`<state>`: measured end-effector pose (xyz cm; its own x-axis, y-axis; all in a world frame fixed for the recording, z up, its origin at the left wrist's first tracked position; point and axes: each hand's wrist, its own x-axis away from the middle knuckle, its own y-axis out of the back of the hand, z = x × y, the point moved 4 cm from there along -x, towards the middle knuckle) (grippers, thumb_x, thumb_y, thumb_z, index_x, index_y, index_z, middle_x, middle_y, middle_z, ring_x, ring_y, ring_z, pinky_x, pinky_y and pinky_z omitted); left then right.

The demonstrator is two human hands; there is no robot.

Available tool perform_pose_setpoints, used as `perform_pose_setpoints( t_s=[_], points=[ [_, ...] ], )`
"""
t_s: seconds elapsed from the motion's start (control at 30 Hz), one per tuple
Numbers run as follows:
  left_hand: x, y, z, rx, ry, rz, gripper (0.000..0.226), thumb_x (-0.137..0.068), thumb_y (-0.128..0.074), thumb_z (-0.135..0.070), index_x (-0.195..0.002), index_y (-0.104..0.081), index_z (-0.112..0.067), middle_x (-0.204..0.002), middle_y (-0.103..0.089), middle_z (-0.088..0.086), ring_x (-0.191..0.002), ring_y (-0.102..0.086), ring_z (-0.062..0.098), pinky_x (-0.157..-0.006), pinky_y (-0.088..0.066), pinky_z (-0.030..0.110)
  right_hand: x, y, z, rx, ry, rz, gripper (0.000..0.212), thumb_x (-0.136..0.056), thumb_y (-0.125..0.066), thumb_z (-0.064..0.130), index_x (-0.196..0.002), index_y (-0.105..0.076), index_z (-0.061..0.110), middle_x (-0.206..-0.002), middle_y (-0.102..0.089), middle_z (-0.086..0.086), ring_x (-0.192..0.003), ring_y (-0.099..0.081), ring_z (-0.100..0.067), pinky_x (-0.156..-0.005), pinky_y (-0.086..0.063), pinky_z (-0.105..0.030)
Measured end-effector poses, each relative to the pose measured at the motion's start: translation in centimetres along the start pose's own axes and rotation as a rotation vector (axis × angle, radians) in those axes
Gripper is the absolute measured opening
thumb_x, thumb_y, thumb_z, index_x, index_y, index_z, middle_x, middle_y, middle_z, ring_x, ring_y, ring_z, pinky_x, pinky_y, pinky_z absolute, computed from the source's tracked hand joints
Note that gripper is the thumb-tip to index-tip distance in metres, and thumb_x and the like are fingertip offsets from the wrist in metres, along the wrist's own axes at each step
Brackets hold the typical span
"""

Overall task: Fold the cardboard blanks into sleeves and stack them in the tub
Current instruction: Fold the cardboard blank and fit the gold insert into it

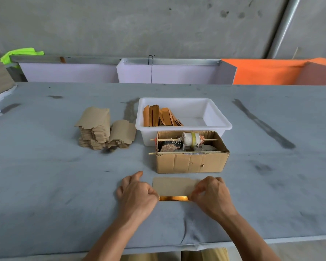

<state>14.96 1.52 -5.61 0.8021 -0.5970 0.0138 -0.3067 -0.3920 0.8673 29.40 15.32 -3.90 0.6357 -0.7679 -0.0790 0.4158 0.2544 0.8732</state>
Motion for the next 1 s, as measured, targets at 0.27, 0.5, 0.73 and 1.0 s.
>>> perform_pose_setpoints(
  t_s=[0.27, 0.5, 0.73, 1.0],
  points=[
    [-0.1, 0.2, 0.7, 0.056, 0.055, 0.007, 0.015, -0.071, -0.072, -0.031, -0.059, -0.067, -0.023, -0.151, -0.029, -0.014, -0.136, -0.018, 0.014, -0.105, -0.014, 0.034, -0.3, -0.2, -0.4, 0.037, -0.077, 0.042, 0.016, -0.075, -0.062, 0.021, -0.081, -0.074, 0.012, -0.086, -0.063, -0.002, -0.101, -0.047, -0.021, -0.079, -0.045, -0.026],
    [1.3, 0.7, 0.0, 0.059, -0.12, -0.175, 0.022, -0.071, -0.076, -0.023, -0.069, -0.057, -0.035, -0.125, -0.049, -0.012, -0.125, -0.037, 0.017, -0.095, -0.024, 0.03, -0.2, -0.5, -1.2, -0.072, -0.124, 0.068, 0.011, -0.08, -0.067, 0.022, -0.069, -0.065, 0.026, -0.094, -0.061, 0.002, -0.107, -0.046, -0.021, -0.085, -0.045, -0.031],
    [4.3, 0.5, -3.8, -0.188, -0.841, -0.244, 0.026, -0.072, -0.051, -0.013, -0.059, -0.071, -0.021, -0.064, -0.056, -0.008, -0.066, -0.055, 0.011, -0.054, -0.042, 0.023, 1.4, -0.4, -0.4, -0.176, -0.046, -0.023, 0.034, -0.077, -0.074, 0.019, -0.059, -0.056, 0.041, -0.088, -0.053, 0.011, -0.106, -0.044, -0.02, -0.084, -0.037, -0.03],
    [4.0, 0.0, -3.2, -0.111, -0.752, -0.176, 0.022, -0.057, -0.072, 0.0, -0.064, -0.071, -0.022, -0.071, -0.056, -0.008, -0.067, -0.058, 0.01, -0.054, -0.046, 0.022, 4.0, -1.5, 3.1, -0.019, 0.538, -0.191, 0.018, -0.057, -0.063, 0.006, -0.064, -0.074, 0.02, -0.067, -0.062, 0.004, -0.06, -0.061, -0.019, -0.044, -0.043, -0.018]
  ],
)
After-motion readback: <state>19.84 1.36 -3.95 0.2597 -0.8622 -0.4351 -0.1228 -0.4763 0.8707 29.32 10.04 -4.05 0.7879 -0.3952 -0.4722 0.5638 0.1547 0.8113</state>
